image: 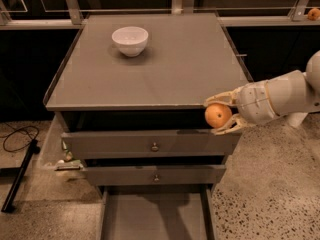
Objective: Pick orange can from bottom drawer and place on counter
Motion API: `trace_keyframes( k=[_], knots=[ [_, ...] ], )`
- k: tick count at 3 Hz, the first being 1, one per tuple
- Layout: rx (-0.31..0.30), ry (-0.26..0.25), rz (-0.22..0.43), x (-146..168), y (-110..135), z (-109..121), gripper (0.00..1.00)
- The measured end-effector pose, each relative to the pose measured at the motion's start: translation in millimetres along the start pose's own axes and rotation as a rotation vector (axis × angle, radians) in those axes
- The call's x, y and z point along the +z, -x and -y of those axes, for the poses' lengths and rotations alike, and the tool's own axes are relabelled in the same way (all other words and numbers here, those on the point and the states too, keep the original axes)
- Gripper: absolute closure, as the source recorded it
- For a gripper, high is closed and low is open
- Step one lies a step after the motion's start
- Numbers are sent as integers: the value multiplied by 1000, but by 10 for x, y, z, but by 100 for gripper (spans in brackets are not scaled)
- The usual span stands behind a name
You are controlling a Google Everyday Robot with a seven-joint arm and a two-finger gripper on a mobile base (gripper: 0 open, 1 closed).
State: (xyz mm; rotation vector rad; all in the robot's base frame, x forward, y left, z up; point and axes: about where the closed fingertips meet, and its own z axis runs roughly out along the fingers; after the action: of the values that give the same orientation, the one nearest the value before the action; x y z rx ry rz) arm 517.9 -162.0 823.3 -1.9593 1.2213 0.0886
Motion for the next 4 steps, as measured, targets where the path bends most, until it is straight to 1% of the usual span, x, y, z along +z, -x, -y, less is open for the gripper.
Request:
trace_keyframes(
  k=[1, 2, 3, 4],
  knots=[
    [0, 0, 0, 0, 0, 0, 100],
    [-33, -26, -15, -189, 21, 276, 100],
    [-96, -35, -35, -508, 139, 798, 100],
    [-165, -31, -52, -759, 328, 1323, 100]
  ],
)
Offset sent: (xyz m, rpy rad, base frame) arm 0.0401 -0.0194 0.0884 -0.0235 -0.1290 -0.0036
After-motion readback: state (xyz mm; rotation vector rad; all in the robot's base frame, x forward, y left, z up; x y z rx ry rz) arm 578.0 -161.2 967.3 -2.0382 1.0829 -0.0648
